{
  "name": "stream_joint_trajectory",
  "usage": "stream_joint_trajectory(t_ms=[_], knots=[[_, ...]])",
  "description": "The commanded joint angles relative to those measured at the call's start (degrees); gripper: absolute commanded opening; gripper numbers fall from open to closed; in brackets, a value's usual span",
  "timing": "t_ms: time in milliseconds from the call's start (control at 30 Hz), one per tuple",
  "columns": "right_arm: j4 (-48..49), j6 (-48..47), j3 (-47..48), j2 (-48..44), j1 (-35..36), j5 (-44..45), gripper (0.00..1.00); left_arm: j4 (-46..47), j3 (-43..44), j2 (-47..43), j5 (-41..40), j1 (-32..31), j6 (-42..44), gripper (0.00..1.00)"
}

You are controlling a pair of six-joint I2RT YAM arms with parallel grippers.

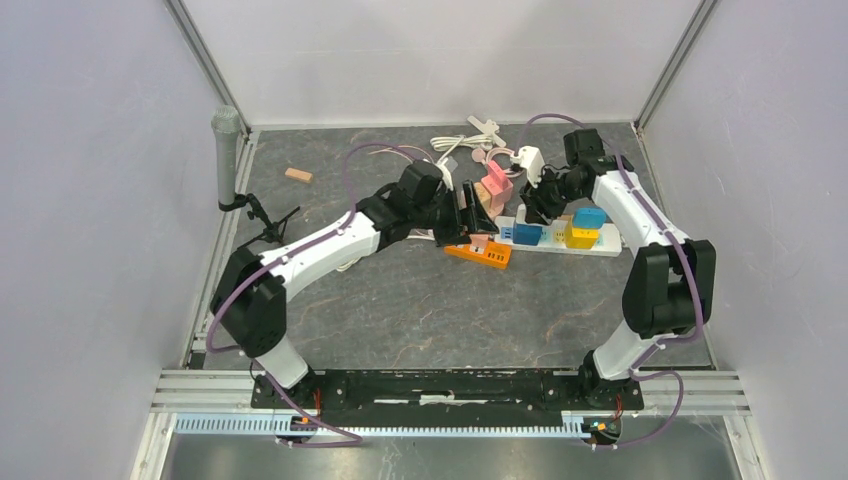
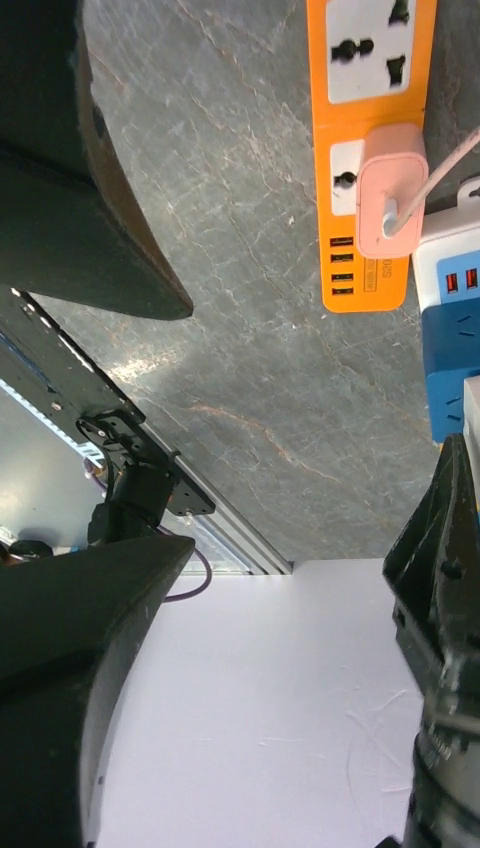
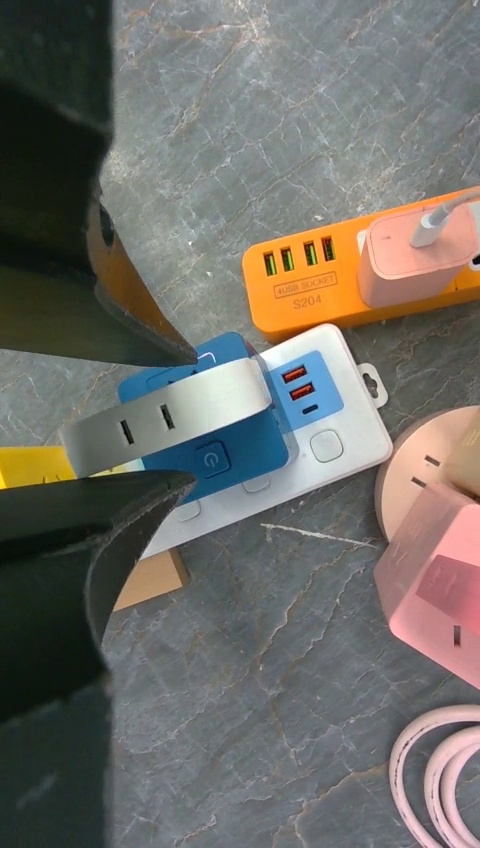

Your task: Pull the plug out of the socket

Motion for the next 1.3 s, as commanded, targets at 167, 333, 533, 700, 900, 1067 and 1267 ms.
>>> stream_joint_trajectory(t_ms=[167,333,533,700,900,1067,1267], knots=[[3.5,-1.6,-4.35,-4.58,-0.67,-2.84,0.29,4.23,9.79,10.92,-2.06,-3.7,-6.32,0.71],[6.24,-0.38,-4.89,-4.93,-0.63,-2.43,0.0,2.77,15.6,16.85,-5.41,-5.08,-8.16,0.62],[7.36,0.26,-4.83,-4.59,-0.68,-2.3,0.0,2.02,20.21,22.69,-10.62,-5.97,-8.98,0.55],[8.18,1.12,-4.09,-4.85,-0.7,-1.91,0.0,1.34,23.85,26.61,-12.85,-6.32,-9.42,0.51],[8.37,1.79,-3.72,-5.21,-0.8,-2.12,0.0,-1.91,27.38,29.67,-17.01,-6.59,-7.33,0.46],[8.38,2.71,-3.15,-5.91,-0.83,-3.08,0.0,-2.79,28.58,31.68,-18.56,-6.68,-6.97,0.41],[9.66,4.11,-2.89,-8.02,-0.83,-1.77,0.0,-6.69,28.58,33.04,-20.16,-6.76,-6.18,0.35]])
